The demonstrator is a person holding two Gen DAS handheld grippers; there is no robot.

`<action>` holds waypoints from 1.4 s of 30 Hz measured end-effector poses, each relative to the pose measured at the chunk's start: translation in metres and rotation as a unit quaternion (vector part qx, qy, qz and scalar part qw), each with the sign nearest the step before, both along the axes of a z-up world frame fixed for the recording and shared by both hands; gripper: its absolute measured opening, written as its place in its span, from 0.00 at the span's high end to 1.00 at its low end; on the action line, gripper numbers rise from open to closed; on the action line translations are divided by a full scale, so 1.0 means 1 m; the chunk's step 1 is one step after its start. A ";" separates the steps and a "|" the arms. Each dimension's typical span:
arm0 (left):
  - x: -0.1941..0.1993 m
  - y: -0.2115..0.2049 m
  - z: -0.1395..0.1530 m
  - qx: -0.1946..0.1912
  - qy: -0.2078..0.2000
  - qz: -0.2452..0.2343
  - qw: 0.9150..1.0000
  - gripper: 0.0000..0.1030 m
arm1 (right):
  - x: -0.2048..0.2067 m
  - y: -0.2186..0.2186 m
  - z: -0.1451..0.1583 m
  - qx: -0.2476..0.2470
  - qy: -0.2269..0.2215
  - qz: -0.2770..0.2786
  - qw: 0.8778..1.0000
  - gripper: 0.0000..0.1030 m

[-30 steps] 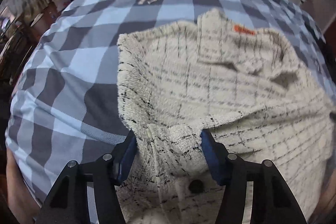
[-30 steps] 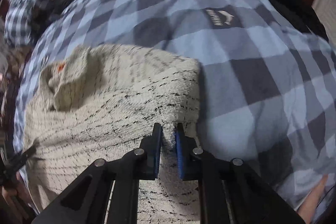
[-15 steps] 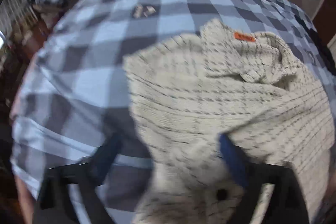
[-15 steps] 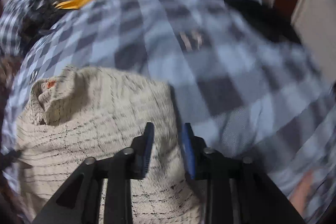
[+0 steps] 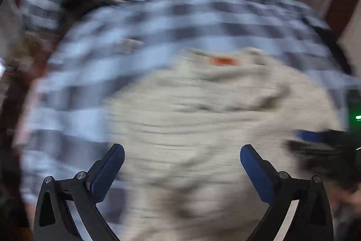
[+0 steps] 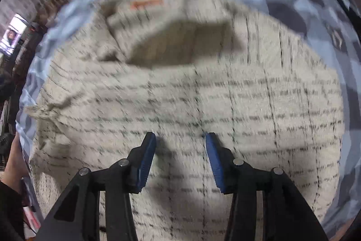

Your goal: Fold small clothes

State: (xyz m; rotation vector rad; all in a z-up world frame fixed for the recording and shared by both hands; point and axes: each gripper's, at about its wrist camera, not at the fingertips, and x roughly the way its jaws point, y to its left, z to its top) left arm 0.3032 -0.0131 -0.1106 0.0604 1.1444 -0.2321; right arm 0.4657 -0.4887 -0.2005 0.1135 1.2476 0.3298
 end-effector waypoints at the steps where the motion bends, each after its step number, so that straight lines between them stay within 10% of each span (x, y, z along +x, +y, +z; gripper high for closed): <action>1: 0.001 -0.010 -0.009 -0.022 0.012 -0.011 1.000 0.00 | -0.002 -0.002 0.000 0.008 0.002 0.007 1.000 0.60; 6: 0.015 -0.016 -0.086 0.059 0.070 0.032 0.995 0.00 | 0.000 -0.021 -0.007 -0.021 0.017 0.030 0.999 0.61; 8: 0.016 0.020 -0.102 0.032 0.079 0.068 0.994 0.00 | 0.006 -0.048 -0.001 -0.047 0.016 0.017 0.999 0.62; 15: 0.001 0.093 -0.090 0.026 0.022 0.043 0.999 0.00 | 0.005 -0.189 0.006 -0.136 0.023 -0.146 0.980 0.56; 18: -0.004 0.094 -0.058 0.019 -0.014 0.047 0.999 0.00 | -0.013 -0.218 0.029 -0.094 -0.009 -0.189 0.977 0.55; 24: -0.005 0.059 -0.001 0.007 -0.068 0.054 0.996 0.00 | -0.012 -0.142 0.060 -0.006 -0.042 -0.132 0.990 0.54; 30: 0.005 0.069 -0.043 0.084 0.051 0.139 0.985 0.00 | -0.009 -0.066 0.003 -0.037 0.061 -0.016 0.997 0.54; 38: -0.003 0.184 -0.054 0.088 0.052 0.240 0.965 0.00 | -0.007 -0.130 0.005 0.007 0.028 -0.082 0.996 0.54; 42: -0.012 0.179 -0.040 0.052 0.042 0.179 0.982 0.00 | -0.014 -0.152 0.027 -0.027 -0.025 -0.121 0.992 0.54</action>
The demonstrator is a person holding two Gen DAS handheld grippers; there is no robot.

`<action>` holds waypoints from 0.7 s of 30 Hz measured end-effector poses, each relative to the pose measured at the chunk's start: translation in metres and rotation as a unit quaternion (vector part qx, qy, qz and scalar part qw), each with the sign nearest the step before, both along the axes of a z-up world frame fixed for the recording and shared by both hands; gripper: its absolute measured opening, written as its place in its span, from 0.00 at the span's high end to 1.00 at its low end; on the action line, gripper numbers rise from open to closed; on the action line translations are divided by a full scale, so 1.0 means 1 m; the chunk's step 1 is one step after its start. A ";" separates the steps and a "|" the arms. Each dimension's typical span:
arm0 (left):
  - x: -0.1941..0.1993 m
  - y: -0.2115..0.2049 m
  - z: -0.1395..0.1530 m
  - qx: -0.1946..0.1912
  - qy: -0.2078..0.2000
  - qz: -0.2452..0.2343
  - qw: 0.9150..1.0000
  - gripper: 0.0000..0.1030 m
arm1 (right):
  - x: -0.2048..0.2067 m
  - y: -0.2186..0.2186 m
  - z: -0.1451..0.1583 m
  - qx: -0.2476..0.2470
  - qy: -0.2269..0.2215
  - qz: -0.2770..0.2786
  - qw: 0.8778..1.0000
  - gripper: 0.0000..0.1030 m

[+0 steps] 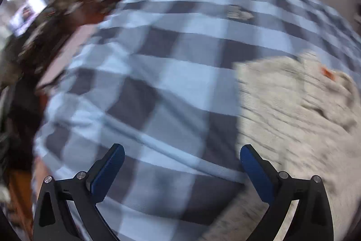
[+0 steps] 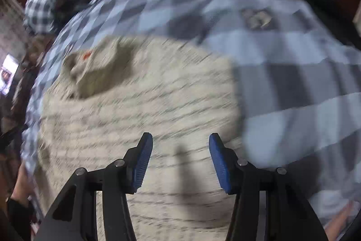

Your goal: Fold small clothes

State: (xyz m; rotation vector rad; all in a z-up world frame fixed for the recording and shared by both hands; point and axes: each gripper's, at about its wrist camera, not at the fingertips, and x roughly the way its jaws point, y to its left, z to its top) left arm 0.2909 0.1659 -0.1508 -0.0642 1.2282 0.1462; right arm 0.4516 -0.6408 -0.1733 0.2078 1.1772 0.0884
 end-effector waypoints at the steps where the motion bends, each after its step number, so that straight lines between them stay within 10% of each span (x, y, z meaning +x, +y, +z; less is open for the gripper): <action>1: -0.003 -0.010 0.000 -0.026 0.003 -0.033 0.999 0.00 | -0.001 0.000 0.002 -0.004 -0.004 0.001 1.000 0.54; 5: -0.031 -0.077 -0.007 -0.094 0.007 -0.190 0.977 0.00 | -0.004 0.013 -0.002 0.005 0.013 0.002 1.000 0.54; 10: -0.041 -0.117 -0.043 -0.069 0.052 -0.243 0.966 0.00 | -0.012 0.037 0.004 0.008 0.014 0.041 0.999 0.54; 18: -0.048 -0.089 -0.043 -0.116 0.031 -0.119 0.986 0.47 | -0.019 0.066 -0.014 -0.022 0.037 0.101 0.994 0.54; 21: -0.060 -0.087 -0.035 -0.105 0.010 -0.090 0.990 0.48 | -0.019 0.065 -0.025 -0.030 0.048 0.108 0.993 0.54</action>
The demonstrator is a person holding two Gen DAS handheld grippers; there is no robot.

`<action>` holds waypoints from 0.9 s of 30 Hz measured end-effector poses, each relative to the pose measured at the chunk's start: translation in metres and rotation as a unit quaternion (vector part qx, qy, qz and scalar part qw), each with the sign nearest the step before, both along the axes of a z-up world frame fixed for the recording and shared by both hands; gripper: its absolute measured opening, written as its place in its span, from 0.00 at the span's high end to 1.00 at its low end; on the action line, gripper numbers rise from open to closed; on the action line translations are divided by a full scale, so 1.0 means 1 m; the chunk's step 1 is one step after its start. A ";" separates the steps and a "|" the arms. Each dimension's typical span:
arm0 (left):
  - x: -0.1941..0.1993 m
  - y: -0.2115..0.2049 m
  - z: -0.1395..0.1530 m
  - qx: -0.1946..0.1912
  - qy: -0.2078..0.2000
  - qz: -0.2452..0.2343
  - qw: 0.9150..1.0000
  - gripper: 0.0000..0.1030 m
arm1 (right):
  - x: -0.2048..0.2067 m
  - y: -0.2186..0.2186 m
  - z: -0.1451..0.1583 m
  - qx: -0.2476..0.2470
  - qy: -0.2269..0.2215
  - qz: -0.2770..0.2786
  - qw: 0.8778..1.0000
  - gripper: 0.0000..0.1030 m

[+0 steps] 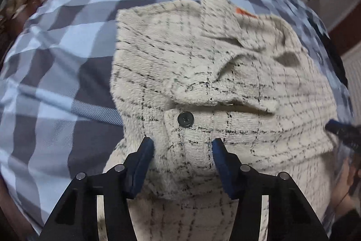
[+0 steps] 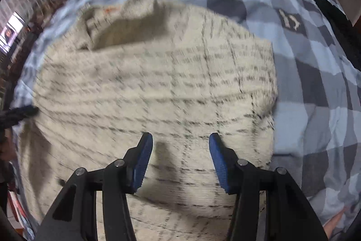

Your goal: Fold small clothes

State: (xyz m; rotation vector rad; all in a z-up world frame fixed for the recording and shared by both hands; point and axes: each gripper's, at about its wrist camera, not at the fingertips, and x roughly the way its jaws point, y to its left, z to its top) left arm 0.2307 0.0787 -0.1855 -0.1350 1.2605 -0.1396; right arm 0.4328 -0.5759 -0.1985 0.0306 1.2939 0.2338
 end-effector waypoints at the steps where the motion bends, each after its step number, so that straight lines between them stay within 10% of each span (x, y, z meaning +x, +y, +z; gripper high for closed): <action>1: -0.005 -0.003 0.002 0.012 -0.006 0.003 1.000 0.48 | -0.001 0.000 0.001 0.000 -0.003 0.001 1.000 0.54; 4: -0.021 -0.012 0.014 0.051 -0.017 0.015 0.998 0.44 | -0.003 0.002 0.005 -0.007 0.000 0.005 1.000 0.54; 7: -0.030 -0.007 0.022 0.086 -0.007 0.076 0.993 0.11 | -0.007 0.001 0.008 -0.007 0.003 0.010 1.000 0.54; 12: -0.052 0.015 0.045 0.084 -0.025 0.232 0.969 0.10 | -0.015 -0.007 0.027 0.041 -0.035 0.005 0.999 0.54; 22: 0.005 -0.106 0.041 0.049 -0.098 -0.049 0.993 0.05 | -0.018 0.029 0.019 0.048 -0.012 0.052 0.997 0.54; 25: 0.028 -0.104 -0.005 0.150 -0.021 -0.009 0.988 0.05 | -0.013 0.016 0.007 0.022 0.011 0.036 0.999 0.54; 27: 0.033 -0.080 -0.020 0.118 0.007 0.031 0.993 0.02 | -0.012 0.002 0.001 -0.005 0.011 0.017 1.000 0.54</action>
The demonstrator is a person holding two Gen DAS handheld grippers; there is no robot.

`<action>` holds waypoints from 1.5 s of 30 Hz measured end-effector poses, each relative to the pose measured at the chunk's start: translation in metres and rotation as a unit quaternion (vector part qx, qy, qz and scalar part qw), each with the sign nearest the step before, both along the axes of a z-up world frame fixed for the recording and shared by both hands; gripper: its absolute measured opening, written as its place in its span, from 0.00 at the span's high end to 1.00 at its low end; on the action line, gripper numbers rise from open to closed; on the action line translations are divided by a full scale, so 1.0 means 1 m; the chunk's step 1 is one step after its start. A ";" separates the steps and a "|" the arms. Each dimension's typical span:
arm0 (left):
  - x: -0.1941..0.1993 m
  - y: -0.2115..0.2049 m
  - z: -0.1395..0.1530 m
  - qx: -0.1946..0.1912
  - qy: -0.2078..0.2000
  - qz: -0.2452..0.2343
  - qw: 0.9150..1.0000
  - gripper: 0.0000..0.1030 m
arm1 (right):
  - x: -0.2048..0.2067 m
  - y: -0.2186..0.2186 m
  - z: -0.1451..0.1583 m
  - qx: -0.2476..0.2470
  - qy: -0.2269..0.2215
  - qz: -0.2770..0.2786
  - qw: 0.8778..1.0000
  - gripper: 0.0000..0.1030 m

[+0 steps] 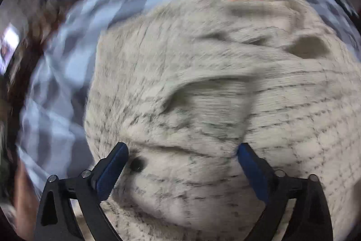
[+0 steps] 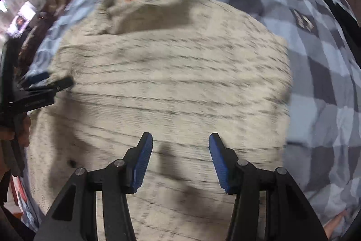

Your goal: Fold small clothes

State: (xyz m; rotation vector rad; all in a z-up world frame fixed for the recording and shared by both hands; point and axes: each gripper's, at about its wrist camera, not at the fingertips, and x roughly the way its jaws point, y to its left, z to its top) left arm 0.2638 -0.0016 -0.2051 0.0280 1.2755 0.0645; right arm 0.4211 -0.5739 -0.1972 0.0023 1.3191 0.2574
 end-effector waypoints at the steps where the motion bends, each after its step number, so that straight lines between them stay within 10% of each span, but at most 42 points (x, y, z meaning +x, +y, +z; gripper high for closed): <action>1: 0.000 0.011 0.003 -0.029 -0.007 0.014 0.999 0.02 | -0.001 -0.008 0.000 -0.013 -0.008 -0.005 1.000 0.54; 6: -0.005 0.047 0.049 0.019 -0.038 0.001 0.999 0.04 | -0.016 -0.042 0.016 -0.028 -0.033 -0.048 0.998 0.54; 18: -0.122 0.128 0.174 -0.006 -0.059 -0.062 0.996 0.02 | -0.082 -0.034 0.111 0.074 -0.002 -0.130 0.989 0.54; 22: -0.188 0.142 0.161 -0.021 -0.020 -0.104 0.994 0.02 | -0.136 -0.025 0.125 0.074 0.025 -0.116 0.990 0.30; 31: -0.261 0.118 0.056 0.016 0.159 -0.227 0.961 0.02 | -0.233 -0.052 0.051 0.050 0.164 -0.166 0.971 0.28; 45: -0.283 0.149 -0.025 0.005 0.292 -0.177 0.940 0.02 | -0.255 -0.082 -0.088 0.013 0.329 -0.171 0.929 0.28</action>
